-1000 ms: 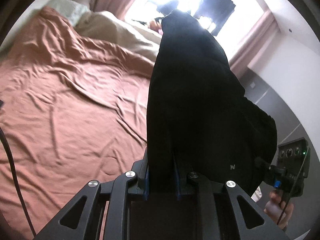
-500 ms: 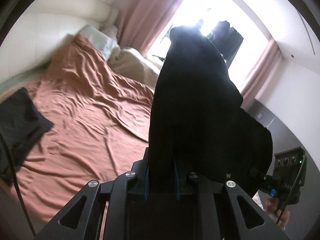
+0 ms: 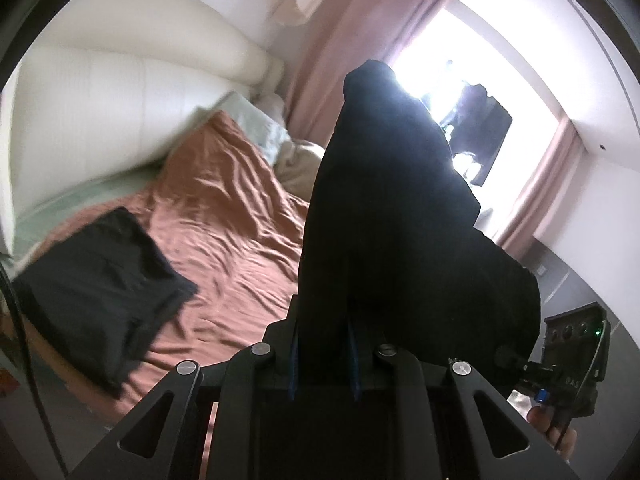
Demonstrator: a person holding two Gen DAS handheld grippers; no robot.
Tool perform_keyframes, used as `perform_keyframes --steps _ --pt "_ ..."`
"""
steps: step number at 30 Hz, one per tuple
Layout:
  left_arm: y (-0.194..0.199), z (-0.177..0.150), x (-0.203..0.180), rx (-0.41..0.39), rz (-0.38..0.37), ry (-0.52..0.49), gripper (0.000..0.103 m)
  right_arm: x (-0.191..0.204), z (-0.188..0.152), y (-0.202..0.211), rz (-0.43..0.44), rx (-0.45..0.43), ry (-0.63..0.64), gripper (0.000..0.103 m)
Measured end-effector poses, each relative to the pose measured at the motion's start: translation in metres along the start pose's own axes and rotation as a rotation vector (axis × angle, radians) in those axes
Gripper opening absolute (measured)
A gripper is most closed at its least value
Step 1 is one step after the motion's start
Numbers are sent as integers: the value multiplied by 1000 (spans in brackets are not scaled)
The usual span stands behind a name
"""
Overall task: Fold large clothes
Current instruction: 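Carry the lifted shirt with both tools toward the bed corner by the headboard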
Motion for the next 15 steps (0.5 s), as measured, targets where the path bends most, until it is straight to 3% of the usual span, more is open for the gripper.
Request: perform_keyframes --steps 15 --pt "71 79 108 -21 347 -59 19 48 37 -181 147 93 7 10"
Point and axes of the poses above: each gripper's, at about its wrist camera, not at the fingertips, and y roughly against the way its jaws point, x to its left, z to its top, the point moved 3 cm from there along -y, roughly the way its jaws point, and after that the axes turned 7 degrees about x, right-handed, at the moved point
